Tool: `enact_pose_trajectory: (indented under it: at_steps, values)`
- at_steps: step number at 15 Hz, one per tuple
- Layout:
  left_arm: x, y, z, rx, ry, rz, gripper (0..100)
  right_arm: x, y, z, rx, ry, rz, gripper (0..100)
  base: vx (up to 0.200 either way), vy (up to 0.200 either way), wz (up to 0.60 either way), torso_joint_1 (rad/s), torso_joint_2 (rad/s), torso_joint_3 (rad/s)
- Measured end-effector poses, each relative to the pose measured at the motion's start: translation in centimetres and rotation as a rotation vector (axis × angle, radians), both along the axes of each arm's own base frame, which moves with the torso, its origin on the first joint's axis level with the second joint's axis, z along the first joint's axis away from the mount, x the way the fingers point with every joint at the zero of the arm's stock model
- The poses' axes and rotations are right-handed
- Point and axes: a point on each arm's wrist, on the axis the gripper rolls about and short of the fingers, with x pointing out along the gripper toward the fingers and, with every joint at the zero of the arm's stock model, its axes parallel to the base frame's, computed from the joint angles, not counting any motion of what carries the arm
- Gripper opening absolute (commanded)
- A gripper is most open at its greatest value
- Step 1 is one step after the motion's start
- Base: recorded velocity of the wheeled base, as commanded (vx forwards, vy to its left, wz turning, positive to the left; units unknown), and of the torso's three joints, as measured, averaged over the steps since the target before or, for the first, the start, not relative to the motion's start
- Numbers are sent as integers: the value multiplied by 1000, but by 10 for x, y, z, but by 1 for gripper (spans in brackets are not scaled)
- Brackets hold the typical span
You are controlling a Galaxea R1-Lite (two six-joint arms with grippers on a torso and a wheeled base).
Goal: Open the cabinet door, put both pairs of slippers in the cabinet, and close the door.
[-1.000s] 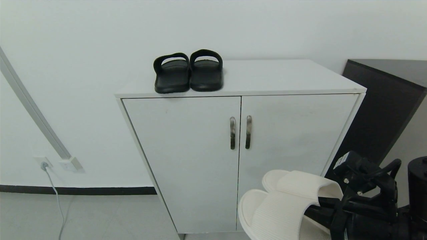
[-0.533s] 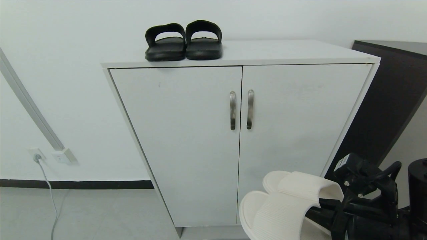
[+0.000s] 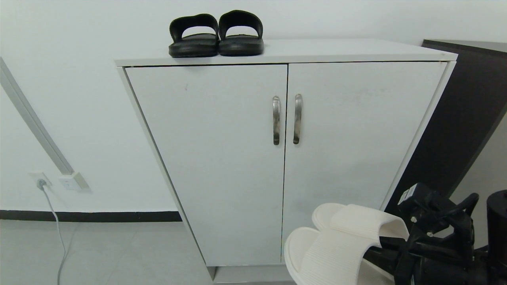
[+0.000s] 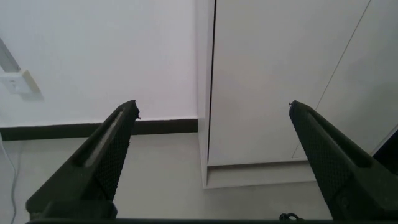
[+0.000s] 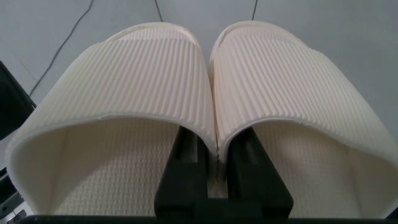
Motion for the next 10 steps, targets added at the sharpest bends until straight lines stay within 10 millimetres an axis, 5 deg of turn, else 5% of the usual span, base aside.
enact_pose_trajectory:
  at_steps: [5, 10]
  values:
    - [-5, -1, 42, -82, -106, -66, 100, -1, -1, -2, -8, -1, 3, 0, 0, 0, 0, 0, 0, 0]
    - [18, -5, 73, -120, 5, -265, 100, -1, -3, -5, -11, 2, -4, 0, 0, 0, 0, 0, 0, 0]
